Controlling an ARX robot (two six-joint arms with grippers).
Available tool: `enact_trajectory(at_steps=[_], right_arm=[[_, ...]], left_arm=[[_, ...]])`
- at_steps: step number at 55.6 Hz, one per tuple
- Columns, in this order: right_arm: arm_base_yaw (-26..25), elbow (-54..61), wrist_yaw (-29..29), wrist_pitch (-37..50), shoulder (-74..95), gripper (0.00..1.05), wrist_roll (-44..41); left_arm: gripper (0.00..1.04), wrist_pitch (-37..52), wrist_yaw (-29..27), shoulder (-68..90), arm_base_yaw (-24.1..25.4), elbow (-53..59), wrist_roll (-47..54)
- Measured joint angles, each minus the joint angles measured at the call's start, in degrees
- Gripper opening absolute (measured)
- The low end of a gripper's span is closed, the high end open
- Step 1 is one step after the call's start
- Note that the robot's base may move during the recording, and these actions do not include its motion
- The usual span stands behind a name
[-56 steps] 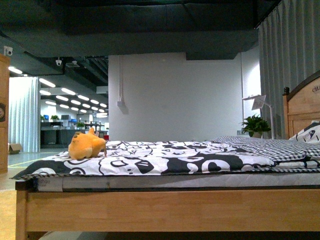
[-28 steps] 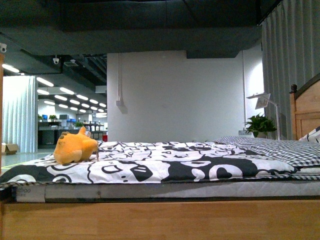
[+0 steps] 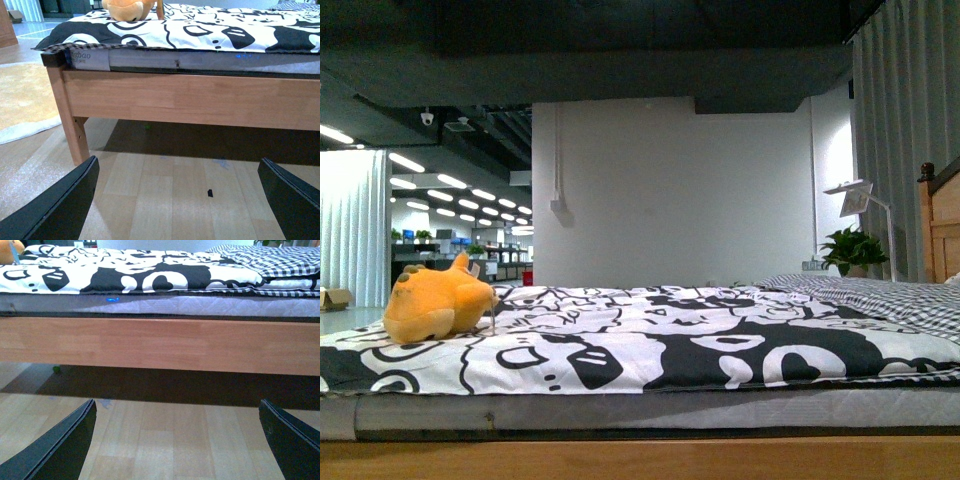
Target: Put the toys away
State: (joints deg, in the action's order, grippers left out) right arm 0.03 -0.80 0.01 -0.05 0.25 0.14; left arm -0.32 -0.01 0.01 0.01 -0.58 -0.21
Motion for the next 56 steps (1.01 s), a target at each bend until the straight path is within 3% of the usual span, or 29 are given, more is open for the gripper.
enact_trajectory(at_steps=[56], right_arm=[[0.0,0.0,0.0,0.0,0.0,0.98,0.0]], left_arm=[[0.98,0.0,0.0,0.0,0.0,0.0,0.0]])
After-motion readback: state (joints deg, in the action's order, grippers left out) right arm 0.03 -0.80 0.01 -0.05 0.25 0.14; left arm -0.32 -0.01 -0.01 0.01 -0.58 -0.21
